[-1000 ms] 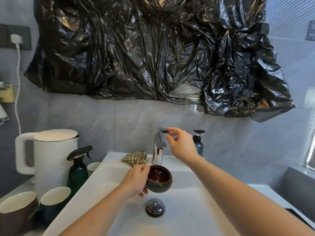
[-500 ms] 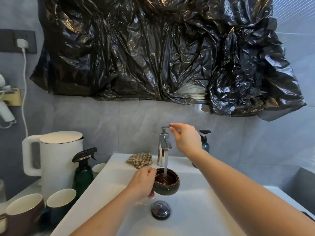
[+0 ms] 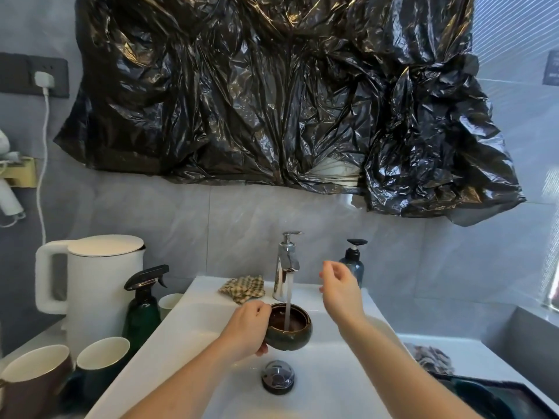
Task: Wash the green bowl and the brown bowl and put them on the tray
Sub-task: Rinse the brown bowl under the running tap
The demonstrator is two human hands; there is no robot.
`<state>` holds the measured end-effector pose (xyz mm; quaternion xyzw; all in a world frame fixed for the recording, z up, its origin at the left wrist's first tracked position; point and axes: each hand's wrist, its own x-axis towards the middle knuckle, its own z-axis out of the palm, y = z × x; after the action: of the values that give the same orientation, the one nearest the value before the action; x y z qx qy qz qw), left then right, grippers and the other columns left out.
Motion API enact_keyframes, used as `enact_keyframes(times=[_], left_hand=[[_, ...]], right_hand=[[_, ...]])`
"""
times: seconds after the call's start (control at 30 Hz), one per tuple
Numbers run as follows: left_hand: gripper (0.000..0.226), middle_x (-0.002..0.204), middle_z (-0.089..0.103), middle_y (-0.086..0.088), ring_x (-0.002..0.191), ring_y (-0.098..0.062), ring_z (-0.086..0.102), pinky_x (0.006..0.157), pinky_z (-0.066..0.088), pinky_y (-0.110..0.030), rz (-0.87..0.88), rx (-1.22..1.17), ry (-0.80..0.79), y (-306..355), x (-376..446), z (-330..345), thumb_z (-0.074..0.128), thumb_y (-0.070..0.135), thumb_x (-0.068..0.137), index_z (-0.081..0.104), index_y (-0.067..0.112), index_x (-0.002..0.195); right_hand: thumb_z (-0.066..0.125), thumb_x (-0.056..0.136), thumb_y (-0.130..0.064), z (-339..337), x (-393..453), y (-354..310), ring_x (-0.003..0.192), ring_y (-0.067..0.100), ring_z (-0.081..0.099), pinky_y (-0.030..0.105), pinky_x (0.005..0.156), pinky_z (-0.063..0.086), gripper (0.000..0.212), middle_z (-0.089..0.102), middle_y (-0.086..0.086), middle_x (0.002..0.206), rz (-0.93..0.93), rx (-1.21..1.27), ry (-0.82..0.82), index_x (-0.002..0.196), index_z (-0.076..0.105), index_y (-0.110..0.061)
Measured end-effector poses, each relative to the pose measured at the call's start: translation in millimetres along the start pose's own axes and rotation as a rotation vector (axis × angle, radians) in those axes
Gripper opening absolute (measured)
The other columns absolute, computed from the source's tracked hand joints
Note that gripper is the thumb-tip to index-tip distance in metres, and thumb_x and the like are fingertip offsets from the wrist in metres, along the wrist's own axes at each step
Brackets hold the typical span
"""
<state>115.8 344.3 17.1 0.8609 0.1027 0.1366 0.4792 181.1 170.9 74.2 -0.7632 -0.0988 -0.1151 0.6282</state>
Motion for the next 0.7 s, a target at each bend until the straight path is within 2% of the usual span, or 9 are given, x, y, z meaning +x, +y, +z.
enact_keyframes(times=[0.1,0.23,0.3,0.37,0.5,0.6,0.7], left_hand=[[0.034,0.076,0.062,-0.016,0.045,-0.018,0.062,0.045,0.047,-0.029,-0.005,-0.001,-0.001,3,-5,0,0.033,0.024,0.109,0.054,0.009,0.088],[0.033,0.075,0.064,-0.019,0.046,-0.021,0.065,0.042,0.048,-0.03,-0.019,-0.039,0.011,6,-7,-1,0.036,0.023,0.109,0.055,0.008,0.087],[0.036,0.078,0.069,-0.023,0.049,-0.025,0.068,0.044,0.052,-0.033,-0.035,-0.057,0.022,10,-9,0,0.036,0.024,0.108,0.06,0.003,0.092],[0.039,0.08,0.073,-0.026,0.05,-0.026,0.069,0.046,0.055,-0.033,-0.059,-0.061,0.043,17,-12,2,0.036,0.025,0.109,0.065,0.0,0.1],[0.039,0.077,0.072,-0.02,0.046,-0.021,0.068,0.045,0.053,-0.03,-0.094,-0.028,0.109,26,-25,9,0.034,0.025,0.109,0.065,0.005,0.098],[0.036,0.085,0.072,-0.019,0.053,-0.023,0.068,0.05,0.056,-0.033,-0.11,0.018,0.151,20,-35,13,0.036,0.025,0.108,0.064,0.008,0.093],[0.029,0.082,0.066,-0.011,0.061,-0.025,0.065,0.05,0.055,-0.032,-0.08,0.015,0.144,10,-40,12,0.041,0.025,0.11,0.058,0.007,0.095]], right_hand=[[0.047,0.106,-0.036,-6,-19,27,0.112,0.02,0.06,0.037,0.099,0.049,0.031,0.062,-0.002,0.121,0.119,-0.12,-0.149,0.13,0.058,-0.019],[0.039,0.103,-0.054,-8,-39,54,0.102,0.017,0.067,0.039,0.095,0.054,0.043,0.071,-0.001,0.112,0.102,-0.38,-0.22,0.12,0.063,-0.022],[0.038,0.103,-0.056,-12,-47,56,0.082,0.013,0.069,0.035,0.083,0.057,0.044,0.076,-0.001,0.092,0.093,-0.334,-0.225,0.108,0.068,-0.023],[0.036,0.107,-0.049,-15,-52,52,0.067,0.01,0.066,0.034,0.074,0.057,0.047,0.076,0.002,0.075,0.053,-0.27,-0.25,0.094,0.072,-0.02],[0.032,0.107,-0.044,-19,-57,45,0.061,0.01,0.062,0.033,0.074,0.055,0.062,0.076,0.004,0.073,0.013,-0.25,-0.26,0.075,0.073,-0.01],[0.037,0.107,-0.049,-21,-60,46,0.061,0.006,0.063,0.026,0.069,0.054,0.056,0.076,0.001,0.073,-0.008,-0.25,-0.283,0.082,0.077,-0.018],[0.049,0.103,-0.047,-19,-62,47,0.068,0.006,0.07,0.024,0.067,0.055,0.031,0.077,-0.004,0.076,-0.041,-0.264,-0.345,0.097,0.076,-0.032]])
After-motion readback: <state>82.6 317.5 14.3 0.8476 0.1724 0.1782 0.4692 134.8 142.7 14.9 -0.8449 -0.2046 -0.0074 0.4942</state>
